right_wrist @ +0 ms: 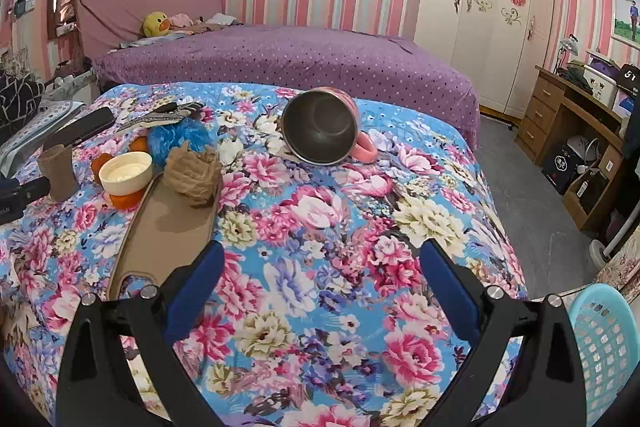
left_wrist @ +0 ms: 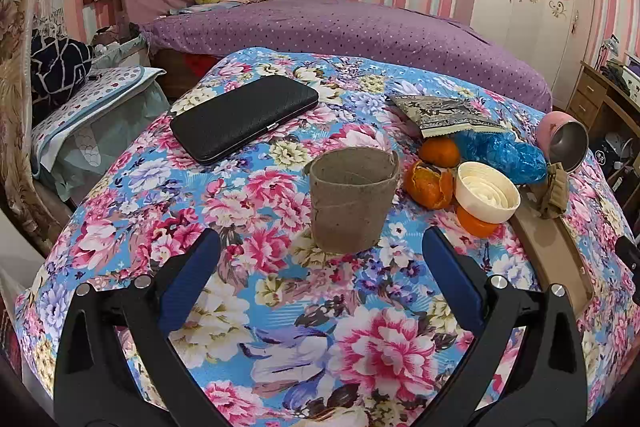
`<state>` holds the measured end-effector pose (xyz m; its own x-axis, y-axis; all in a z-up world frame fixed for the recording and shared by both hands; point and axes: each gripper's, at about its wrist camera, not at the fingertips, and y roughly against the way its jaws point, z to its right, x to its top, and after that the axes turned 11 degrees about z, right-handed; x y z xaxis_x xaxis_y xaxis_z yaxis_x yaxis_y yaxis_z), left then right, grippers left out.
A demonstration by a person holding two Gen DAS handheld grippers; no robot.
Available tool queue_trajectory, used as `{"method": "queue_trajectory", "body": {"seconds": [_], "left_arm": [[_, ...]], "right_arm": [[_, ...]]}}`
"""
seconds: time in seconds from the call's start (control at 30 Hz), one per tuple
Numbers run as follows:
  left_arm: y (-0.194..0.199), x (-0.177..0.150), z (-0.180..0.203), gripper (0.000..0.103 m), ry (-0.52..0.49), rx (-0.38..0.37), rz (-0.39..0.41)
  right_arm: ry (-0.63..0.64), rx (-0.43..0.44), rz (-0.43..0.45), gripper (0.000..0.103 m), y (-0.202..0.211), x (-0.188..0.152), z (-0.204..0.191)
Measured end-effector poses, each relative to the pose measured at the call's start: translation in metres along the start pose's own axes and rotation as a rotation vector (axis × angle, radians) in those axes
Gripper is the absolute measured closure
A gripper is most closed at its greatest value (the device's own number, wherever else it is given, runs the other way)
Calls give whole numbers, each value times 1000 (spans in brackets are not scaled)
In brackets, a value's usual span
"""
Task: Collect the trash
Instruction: 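Lower the open left tool around the brown paper cup, then close the left tool on the paper cup while the right tool grasps the brown burlap bundle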
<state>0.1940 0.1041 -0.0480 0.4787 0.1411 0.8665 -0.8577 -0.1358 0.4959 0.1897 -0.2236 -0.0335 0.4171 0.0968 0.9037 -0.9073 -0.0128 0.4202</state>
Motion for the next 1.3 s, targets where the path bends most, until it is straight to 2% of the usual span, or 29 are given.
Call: {"method": "queue_trajectory", "body": {"seconds": [0.3, 0.63, 0.7, 0.77, 0.8, 0.83, 1.0, 1.17, 1.2, 1.27, 1.3], "left_arm": [[-4, -1, -7, 6, 32, -7, -14], [-30, 10, -6, 6, 84, -23, -40], [-34, 13, -1, 15, 86, -30, -32], [-38, 14, 4, 37, 81, -54, -43], [-40, 14, 6, 44, 76, -63, -53], [-42, 13, 8, 58, 72, -67, -66], [-32, 16, 5, 59, 67, -70, -45], [-20, 21, -9, 59, 36, -25, -15], [-20, 21, -12, 59, 39, -18, -18], [-20, 21, -16, 59, 36, -2, -18], [-19, 21, -18, 59, 35, 0, -16]], "right_arm": [[23, -12, 2, 7, 0, -1, -5], [-13, 9, -1, 7, -11, 3, -6], [-9, 20, 0, 7, -14, 4, -9], [-15, 38, -2, 7, -18, 6, -12], [-21, 54, -5, 7, -21, 7, -15], [-21, 65, -6, 7, -24, 9, -18], [-8, 115, 6, 7, -35, 23, -37], [31, 164, -26, 9, -56, 24, -63], [45, 164, -38, 11, -61, 22, -68], [65, 179, -76, 25, -72, 22, -76], [67, 184, -83, 27, -74, 23, -78]]}}
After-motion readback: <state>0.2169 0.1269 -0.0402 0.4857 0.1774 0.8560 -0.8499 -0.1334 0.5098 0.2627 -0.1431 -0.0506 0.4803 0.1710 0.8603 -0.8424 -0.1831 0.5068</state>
